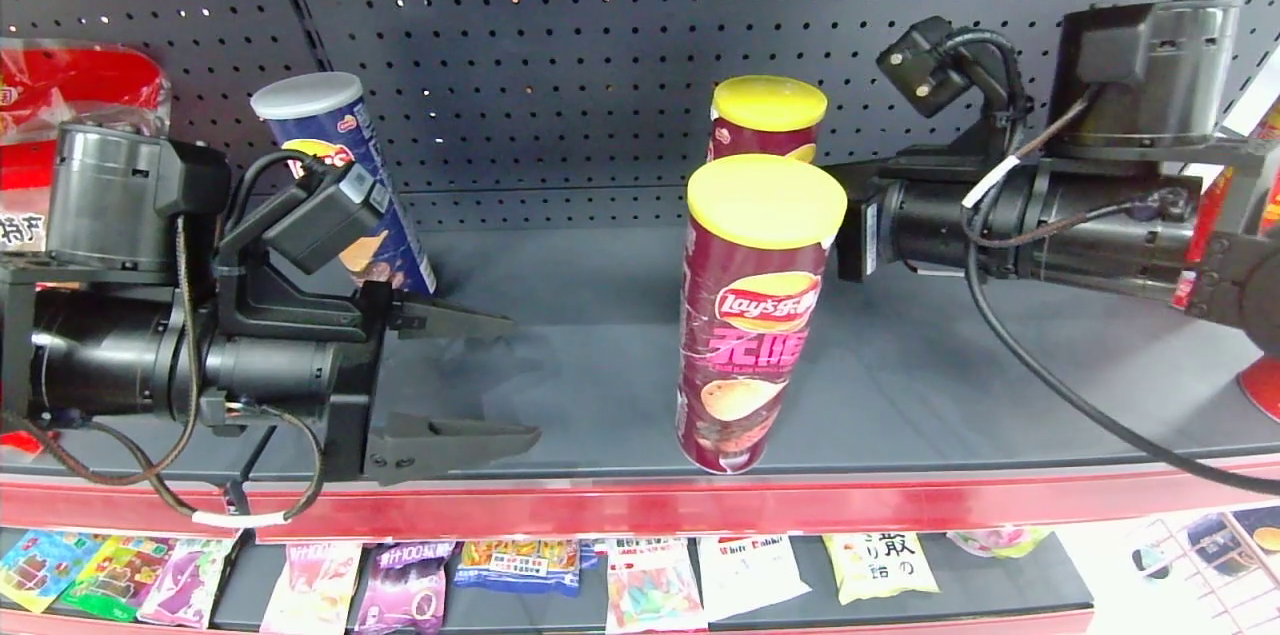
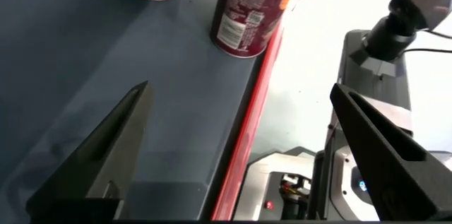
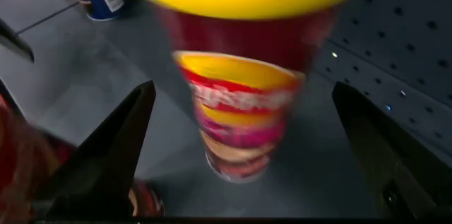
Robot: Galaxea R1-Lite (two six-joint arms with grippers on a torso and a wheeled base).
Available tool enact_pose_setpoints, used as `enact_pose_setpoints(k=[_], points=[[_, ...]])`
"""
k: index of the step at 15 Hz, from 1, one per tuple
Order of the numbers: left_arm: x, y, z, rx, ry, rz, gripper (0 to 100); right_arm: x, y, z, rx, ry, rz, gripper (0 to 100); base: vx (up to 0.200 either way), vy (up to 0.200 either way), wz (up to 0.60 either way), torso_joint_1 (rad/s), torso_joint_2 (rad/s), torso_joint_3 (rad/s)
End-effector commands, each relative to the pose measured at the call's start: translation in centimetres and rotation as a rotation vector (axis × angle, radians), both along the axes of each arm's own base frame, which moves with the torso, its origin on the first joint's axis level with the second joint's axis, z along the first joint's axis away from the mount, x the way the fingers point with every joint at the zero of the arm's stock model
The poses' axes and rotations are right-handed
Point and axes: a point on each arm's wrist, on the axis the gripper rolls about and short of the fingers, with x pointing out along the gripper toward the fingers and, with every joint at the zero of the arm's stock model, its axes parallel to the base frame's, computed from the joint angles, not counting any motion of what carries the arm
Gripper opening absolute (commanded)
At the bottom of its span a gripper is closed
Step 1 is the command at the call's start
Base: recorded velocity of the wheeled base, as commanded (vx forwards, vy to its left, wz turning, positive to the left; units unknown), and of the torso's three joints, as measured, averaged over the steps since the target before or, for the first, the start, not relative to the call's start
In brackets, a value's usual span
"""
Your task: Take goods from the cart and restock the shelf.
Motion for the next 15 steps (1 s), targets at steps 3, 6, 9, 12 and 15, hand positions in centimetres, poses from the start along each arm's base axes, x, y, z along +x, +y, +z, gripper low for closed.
enact_pose_setpoints(k=[3,6,9,12,15], points=[[0.2,-0.1,-0.1,0.008,0.002,0.010,100,-2.1,-2.5,1.0,0.017,-0.029,-0.038,100,0.000,0.000,0.00,0.000,0.00,0.000],[0.3,-0.1,-0.3,0.021,0.003,0.031,100,-3.6,-3.8,0.8,0.016,-0.026,-0.054,100,0.000,0.000,0.00,0.000,0.00,0.000],[0.6,-0.2,-0.5,0.027,0.007,0.034,100,-5.1,-4.7,0.3,0.011,-0.017,-0.060,100,0.000,0.000,0.00,0.000,0.00,0.000],[0.7,-1.0,-1.0,0.070,0.008,0.059,100,-9.3,-8.2,-1.5,0.010,0.007,-0.138,100,0.000,0.000,0.00,0.000,0.00,0.000],[1.1,-2.5,-1.8,0.112,0.022,0.063,100,-12.6,-9.6,-3.1,0.007,0.010,-0.144,100,0.000,0.000,0.00,0.000,0.00,0.000]])
